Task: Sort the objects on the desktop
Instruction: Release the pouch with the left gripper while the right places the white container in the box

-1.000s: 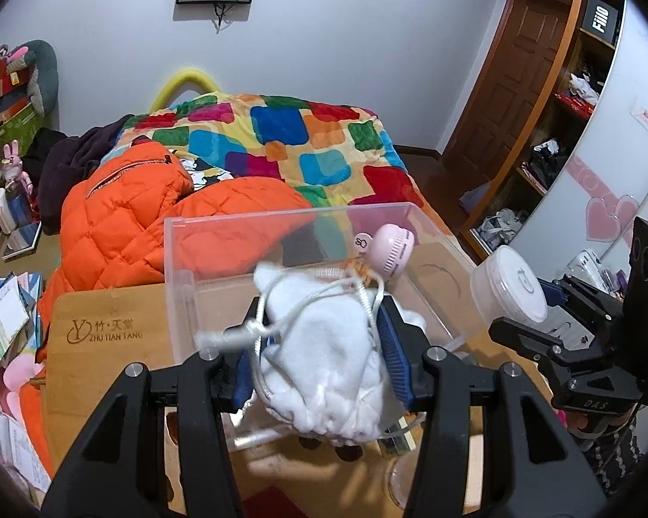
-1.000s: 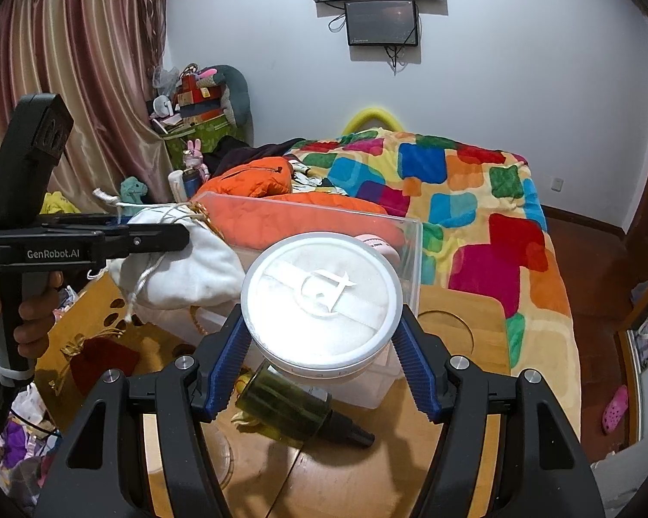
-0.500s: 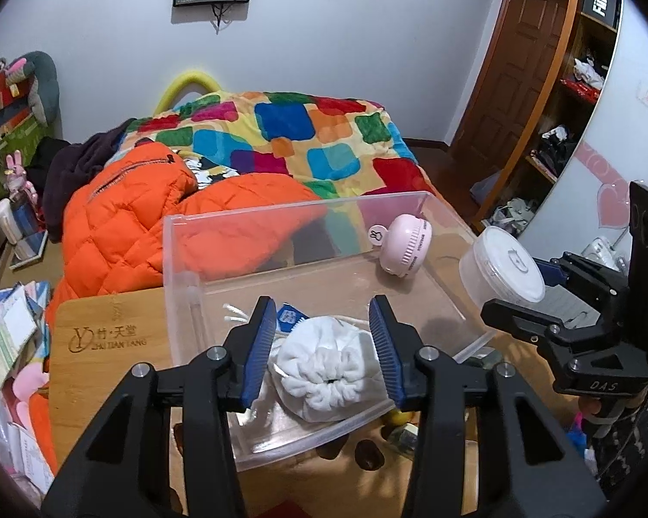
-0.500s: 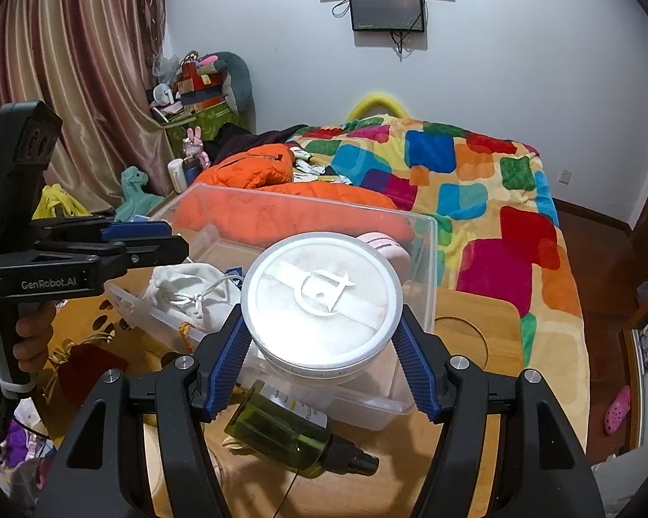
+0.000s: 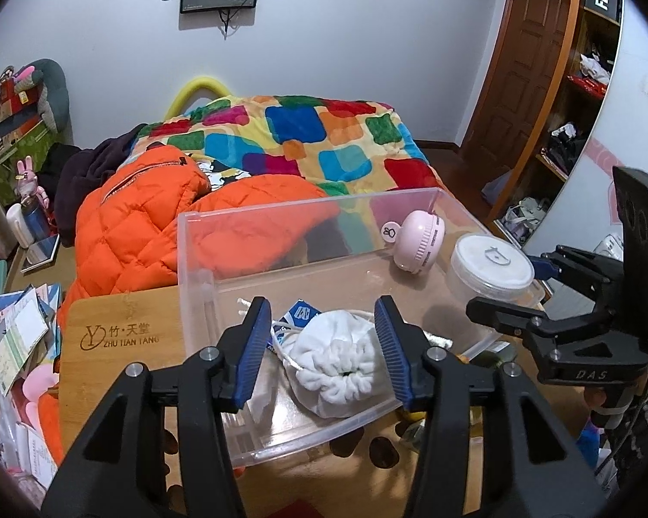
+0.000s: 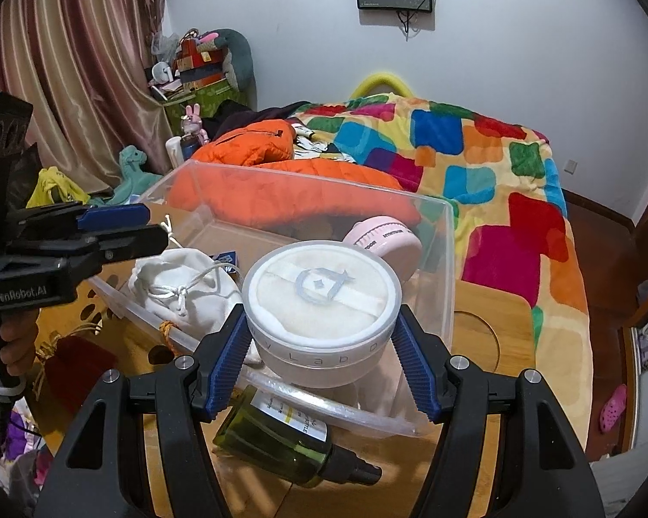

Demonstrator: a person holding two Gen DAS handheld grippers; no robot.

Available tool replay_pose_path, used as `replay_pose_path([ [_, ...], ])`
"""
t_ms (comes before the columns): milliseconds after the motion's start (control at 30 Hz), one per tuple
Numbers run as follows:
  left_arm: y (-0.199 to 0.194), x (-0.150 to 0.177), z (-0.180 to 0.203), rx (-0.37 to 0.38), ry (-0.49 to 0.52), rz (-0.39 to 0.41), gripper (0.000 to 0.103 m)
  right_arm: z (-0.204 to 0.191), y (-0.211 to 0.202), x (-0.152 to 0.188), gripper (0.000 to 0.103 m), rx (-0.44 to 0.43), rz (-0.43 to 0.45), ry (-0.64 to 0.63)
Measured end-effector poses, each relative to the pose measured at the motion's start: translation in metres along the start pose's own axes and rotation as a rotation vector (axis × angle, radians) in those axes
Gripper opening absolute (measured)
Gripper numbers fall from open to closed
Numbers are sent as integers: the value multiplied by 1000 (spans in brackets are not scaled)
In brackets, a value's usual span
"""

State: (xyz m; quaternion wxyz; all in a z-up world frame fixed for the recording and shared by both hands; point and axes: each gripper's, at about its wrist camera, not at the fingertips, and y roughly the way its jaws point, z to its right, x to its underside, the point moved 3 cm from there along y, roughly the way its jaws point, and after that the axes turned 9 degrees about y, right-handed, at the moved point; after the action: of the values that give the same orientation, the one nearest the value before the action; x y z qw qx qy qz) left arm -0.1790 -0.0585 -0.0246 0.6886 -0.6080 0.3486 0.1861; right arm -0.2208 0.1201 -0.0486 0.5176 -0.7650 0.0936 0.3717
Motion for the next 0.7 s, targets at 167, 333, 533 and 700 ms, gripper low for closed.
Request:
replay_pose_path([
  [167,-1,5,-1,-19,-2,7,61,-1,6,-3,62,-1,-22,10],
  [333,-7,6,-3,-45,-3,32,70,1,14,-5,62,-17,-54,31],
  [533,-9,9,-6,-57,-6,32,70,1,21,-7,62,-19,-82,41],
  [700,-11,12,-7,-57,-4,37,72,-1,25,-9,62,-3,-92,40],
])
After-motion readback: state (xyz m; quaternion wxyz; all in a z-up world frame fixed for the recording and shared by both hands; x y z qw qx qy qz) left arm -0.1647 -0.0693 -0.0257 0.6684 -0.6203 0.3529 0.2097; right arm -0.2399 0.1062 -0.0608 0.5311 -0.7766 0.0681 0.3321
